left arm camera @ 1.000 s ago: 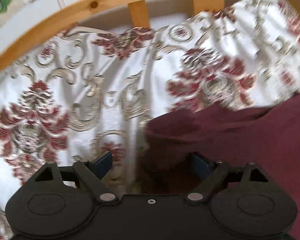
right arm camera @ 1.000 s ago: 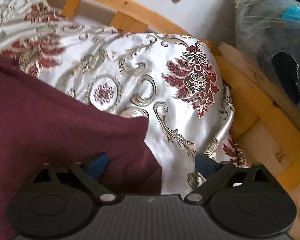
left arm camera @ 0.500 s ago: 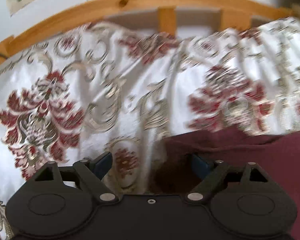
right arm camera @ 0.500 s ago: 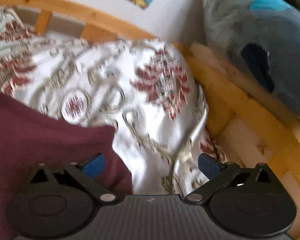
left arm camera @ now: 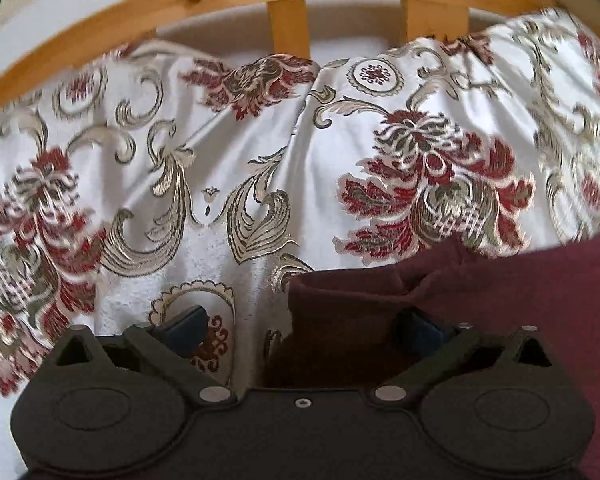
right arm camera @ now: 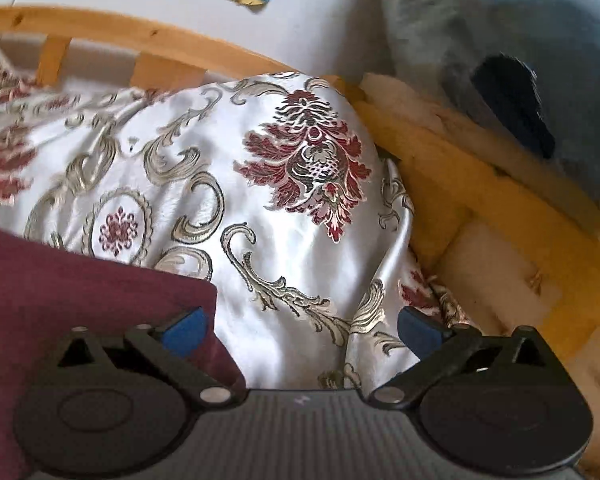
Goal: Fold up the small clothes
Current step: 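Open both grippers and release the folded hem onto the top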
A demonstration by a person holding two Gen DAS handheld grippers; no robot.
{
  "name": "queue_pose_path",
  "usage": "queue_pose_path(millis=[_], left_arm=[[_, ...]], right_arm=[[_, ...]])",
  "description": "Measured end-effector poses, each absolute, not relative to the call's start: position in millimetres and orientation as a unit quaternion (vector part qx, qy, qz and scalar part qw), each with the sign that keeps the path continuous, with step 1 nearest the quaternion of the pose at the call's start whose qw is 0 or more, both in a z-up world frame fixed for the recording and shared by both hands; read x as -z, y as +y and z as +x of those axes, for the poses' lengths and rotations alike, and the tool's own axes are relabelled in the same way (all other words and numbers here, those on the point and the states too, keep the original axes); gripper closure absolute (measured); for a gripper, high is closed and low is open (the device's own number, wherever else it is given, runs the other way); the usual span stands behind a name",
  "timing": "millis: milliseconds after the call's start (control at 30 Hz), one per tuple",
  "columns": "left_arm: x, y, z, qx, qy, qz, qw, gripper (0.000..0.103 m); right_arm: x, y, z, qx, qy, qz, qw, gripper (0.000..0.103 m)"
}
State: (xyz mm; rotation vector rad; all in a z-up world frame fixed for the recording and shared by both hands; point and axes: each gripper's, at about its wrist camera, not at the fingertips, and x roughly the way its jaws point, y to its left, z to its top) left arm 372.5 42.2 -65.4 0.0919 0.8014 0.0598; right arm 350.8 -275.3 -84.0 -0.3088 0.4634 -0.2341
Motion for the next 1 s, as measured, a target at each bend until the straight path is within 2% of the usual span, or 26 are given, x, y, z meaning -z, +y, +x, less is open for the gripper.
queue_pose_path(millis=[300, 500, 567, 800, 900, 1000], left_arm=[[39.7, 64.2, 347.3, -0.03, 0.367, -0.075, 0.927, 0.001], [4.3, 74.0, 295.9, -0.034, 0.316, -0.103, 0.943, 0.001], [-10.0, 78.7, 273.1, -0.043, 0.283, -0.101, 0.953, 0.001], [-66.7, 96.4, 219.3, -0.035, 0.233, -0.135, 0.963, 0.001], [-75.3, 89.3, 206.5, 0.012, 0.268, -0.109, 0.957, 0.001], [-55.5, 78.6, 204.5, 0.051, 0.312, -0.104, 0.943, 0.001]], right_arm=[[34.9, -267.9, 296.7, 0.066, 0.175, -0.017, 0.982, 0.0], [9.2, -263.8, 229.8, -0.027, 0.139, 0.146, 0.979, 0.0], [9.0, -258.3, 206.9, -0.055, 0.133, 0.168, 0.975, 0.0], [8.2, -229.8, 154.4, -0.085, 0.147, 0.075, 0.983, 0.0], [13.3, -215.7, 146.3, -0.049, 0.179, 0.027, 0.982, 0.0], [27.7, -202.6, 153.6, -0.011, 0.23, -0.011, 0.973, 0.0]])
